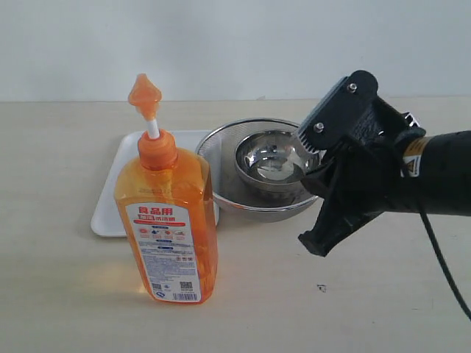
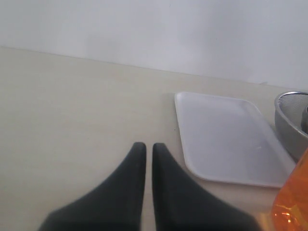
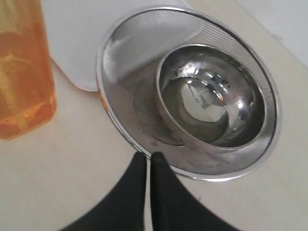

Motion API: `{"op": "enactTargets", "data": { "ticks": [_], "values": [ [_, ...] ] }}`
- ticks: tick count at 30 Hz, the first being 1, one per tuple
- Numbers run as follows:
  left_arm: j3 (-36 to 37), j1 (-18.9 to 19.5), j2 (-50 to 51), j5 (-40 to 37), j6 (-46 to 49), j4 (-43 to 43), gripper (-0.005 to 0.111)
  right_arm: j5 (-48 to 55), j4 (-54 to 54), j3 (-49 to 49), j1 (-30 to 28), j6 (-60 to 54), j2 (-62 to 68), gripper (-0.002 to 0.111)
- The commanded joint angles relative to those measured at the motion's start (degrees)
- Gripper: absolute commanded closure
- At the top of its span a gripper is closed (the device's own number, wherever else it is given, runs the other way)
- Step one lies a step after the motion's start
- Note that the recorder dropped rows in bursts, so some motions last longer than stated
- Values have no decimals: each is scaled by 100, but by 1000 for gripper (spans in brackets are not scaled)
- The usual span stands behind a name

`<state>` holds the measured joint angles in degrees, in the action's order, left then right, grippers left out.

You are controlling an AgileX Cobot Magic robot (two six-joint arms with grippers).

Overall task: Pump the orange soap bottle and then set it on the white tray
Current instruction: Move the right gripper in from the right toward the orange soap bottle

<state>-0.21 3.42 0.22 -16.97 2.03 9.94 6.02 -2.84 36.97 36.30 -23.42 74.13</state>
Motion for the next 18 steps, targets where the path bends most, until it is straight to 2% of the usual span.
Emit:
{"op": "enactTargets", "data": {
  "ticks": [1, 6, 9, 11, 12, 14, 15, 18],
  "values": [
    [21, 1, -22, 0, 17, -35, 102, -269, -523, -198, 134, -48, -5, 108],
    [21, 1, -22, 0, 17, -35, 102, -901, -578, -769, 134, 86, 58, 108],
    [21, 1, -22, 0, 17, -35, 102, -1935, -471, -1353, 154, 518, 180, 108],
    [21, 1, -22, 0, 17, -35, 102, -3147, 518, -1817, 154, 1468, 238, 108],
    [21, 1, -22, 0, 17, -35, 102, -4043, 1512, -2064, 154, 2394, 318, 108],
    [21, 1, -22, 0, 17, -35, 102, -4937, 2591, -2226, 154, 3025, 551, 108],
    [21, 1, -22, 0, 17, -35, 102, -5020, 2964, -2214, 154, 3142, 781, 108],
    [21, 1, -22, 0, 17, -35, 102, -5309, 3047, -2202, 154, 2993, 1322, 108]
  ]
}}
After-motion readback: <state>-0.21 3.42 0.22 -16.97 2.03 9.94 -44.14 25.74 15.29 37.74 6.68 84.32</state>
